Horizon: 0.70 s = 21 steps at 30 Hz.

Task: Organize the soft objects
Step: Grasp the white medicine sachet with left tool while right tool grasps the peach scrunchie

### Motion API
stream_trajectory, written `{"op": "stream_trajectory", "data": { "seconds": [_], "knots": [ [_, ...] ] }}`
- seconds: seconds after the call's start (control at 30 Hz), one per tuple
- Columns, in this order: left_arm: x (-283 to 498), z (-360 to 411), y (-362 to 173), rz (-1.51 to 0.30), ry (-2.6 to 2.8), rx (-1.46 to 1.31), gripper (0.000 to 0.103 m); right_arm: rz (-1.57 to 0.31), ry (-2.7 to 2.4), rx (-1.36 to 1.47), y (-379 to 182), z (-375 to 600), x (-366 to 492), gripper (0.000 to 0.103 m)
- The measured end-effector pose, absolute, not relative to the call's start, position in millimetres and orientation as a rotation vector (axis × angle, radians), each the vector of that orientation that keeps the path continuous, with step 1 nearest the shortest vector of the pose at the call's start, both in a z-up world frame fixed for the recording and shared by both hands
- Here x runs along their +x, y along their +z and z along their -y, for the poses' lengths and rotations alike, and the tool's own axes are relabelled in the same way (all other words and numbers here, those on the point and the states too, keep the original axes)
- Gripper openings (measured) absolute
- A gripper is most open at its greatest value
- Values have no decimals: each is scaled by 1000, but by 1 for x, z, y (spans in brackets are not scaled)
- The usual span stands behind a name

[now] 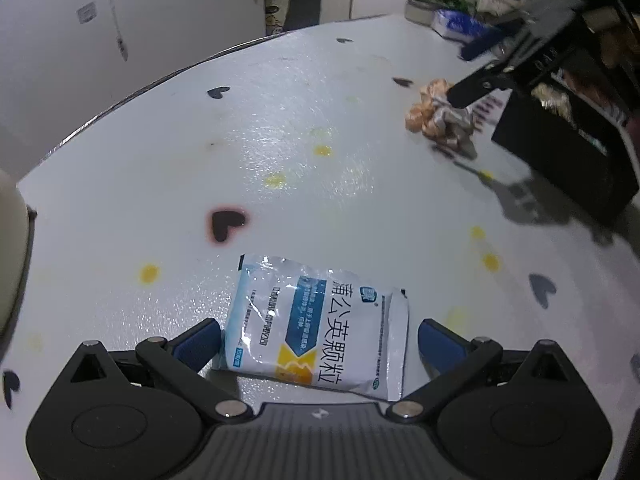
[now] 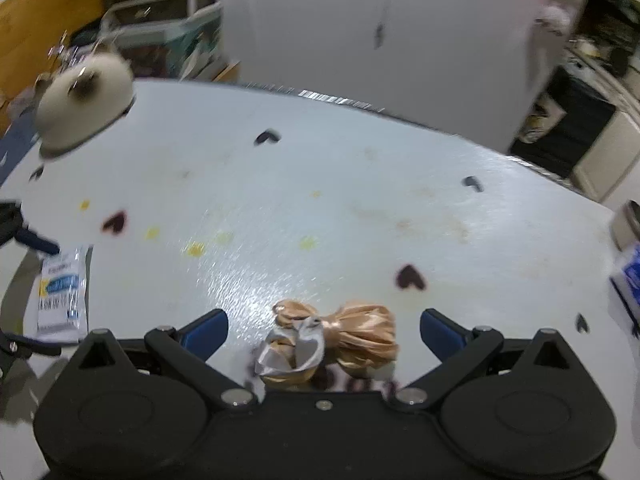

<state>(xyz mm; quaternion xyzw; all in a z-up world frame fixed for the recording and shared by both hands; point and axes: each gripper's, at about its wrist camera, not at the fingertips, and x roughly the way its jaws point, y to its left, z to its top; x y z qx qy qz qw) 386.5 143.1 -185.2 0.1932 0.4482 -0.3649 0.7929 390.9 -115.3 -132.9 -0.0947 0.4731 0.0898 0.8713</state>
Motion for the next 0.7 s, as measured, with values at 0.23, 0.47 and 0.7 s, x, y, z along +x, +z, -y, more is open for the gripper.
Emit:
{"op": "stream_trajectory", "data": {
  "seconds": [0.23,0.47,0.7],
  "knots": [
    [397,-140,-188,-939,-828,486,102,-1084,216,-292,-159,111,410,103],
    [397,-144,-184,-925,-800,452,88,-1147,189,-216,-174,124,419,84],
    [392,-150,-181,-931,-747,362,80,-1107,198,-233,-168,116,406,66]
  ]
}}
